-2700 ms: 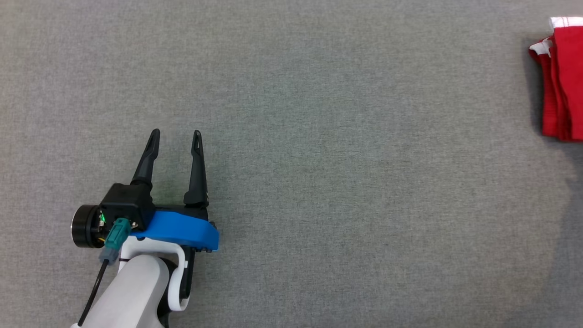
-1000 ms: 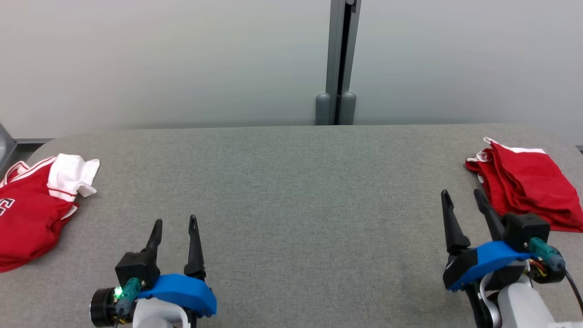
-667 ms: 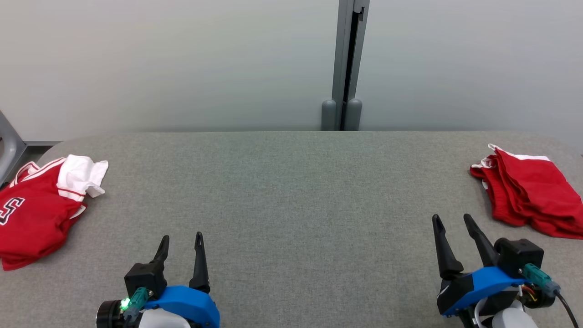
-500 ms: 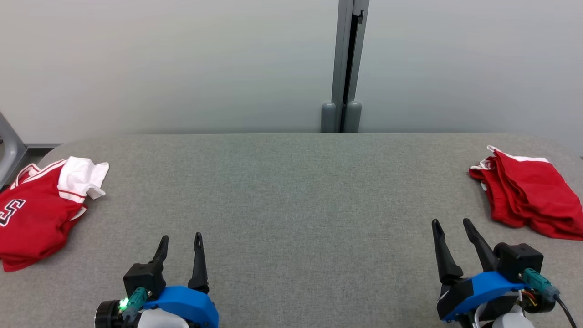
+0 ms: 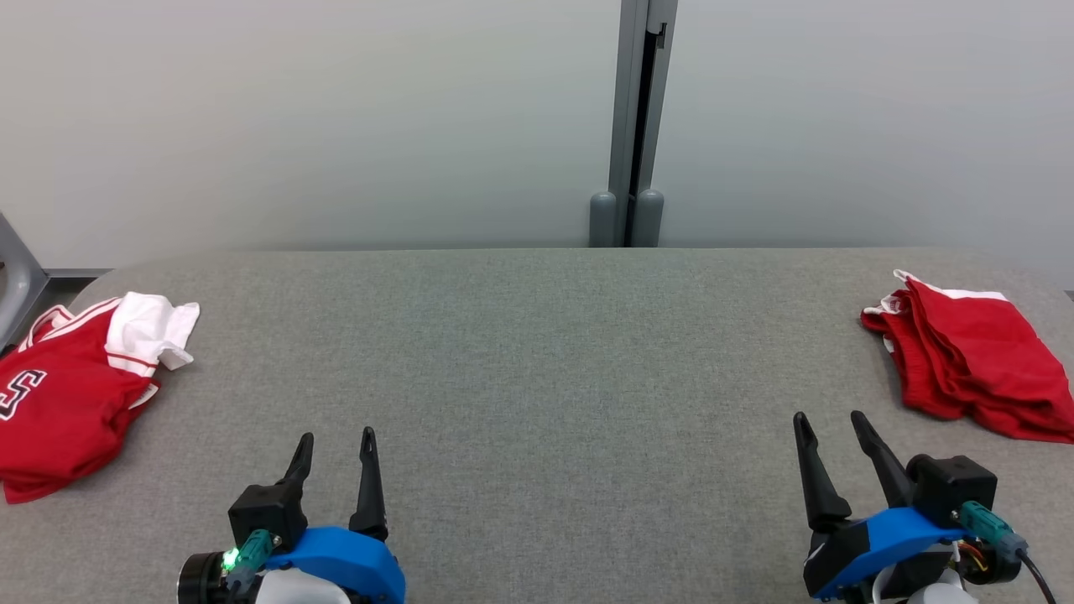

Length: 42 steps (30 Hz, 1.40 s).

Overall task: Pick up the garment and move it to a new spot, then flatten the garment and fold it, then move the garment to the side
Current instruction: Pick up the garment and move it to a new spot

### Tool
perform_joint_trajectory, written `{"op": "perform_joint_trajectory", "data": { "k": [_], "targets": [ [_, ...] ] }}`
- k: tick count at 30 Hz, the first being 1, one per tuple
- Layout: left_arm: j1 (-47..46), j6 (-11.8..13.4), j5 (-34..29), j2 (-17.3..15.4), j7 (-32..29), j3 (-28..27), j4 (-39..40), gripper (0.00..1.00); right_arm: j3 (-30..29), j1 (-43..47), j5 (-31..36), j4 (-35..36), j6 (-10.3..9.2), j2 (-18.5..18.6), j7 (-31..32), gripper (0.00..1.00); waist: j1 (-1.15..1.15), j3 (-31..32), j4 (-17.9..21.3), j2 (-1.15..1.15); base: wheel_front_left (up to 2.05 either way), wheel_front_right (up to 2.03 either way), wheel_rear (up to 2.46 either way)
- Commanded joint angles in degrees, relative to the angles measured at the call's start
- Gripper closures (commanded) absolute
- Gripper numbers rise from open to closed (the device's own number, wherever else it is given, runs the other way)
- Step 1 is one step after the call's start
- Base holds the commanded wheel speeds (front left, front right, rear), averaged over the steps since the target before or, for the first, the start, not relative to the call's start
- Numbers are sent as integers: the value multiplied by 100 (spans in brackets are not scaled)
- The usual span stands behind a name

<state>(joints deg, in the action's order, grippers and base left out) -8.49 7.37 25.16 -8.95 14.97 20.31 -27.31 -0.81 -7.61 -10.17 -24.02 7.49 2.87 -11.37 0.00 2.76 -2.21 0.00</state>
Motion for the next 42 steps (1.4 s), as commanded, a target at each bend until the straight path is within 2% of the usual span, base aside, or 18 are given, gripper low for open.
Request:
{"op": "perform_joint_trajectory", "data": {
  "k": [1,7,11,23,28,42],
  "targets": [
    [3,33,10,-22,4,-4,31,0,9,79,-9,-13,1,6,-36,0,0,-1,-12,0,0,0,0],
    [-40,43,-5,-25,-5,41,34,0,18,112,-7,-7,1,5,-53,0,0,-10,-104,0,0,0,0],
    [-113,28,-16,-20,-19,89,50,0,26,103,5,30,1,4,-63,0,0,-24,-364,0,0,0,0],
    [-179,95,-36,-193,-61,75,272,0,108,-2,-141,53,1,6,-121,0,0,-151,-2049,0,0,0,0],
    [-88,143,-2,-278,-66,13,375,0,220,-93,-203,-14,2,10,-134,0,0,-182,-2573,0,0,0,0],
    [118,333,66,-352,-8,-211,731,0,693,-480,-217,-184,1,11,-79,0,0,-344,-2745,0,0,0,0]
  ]
}}
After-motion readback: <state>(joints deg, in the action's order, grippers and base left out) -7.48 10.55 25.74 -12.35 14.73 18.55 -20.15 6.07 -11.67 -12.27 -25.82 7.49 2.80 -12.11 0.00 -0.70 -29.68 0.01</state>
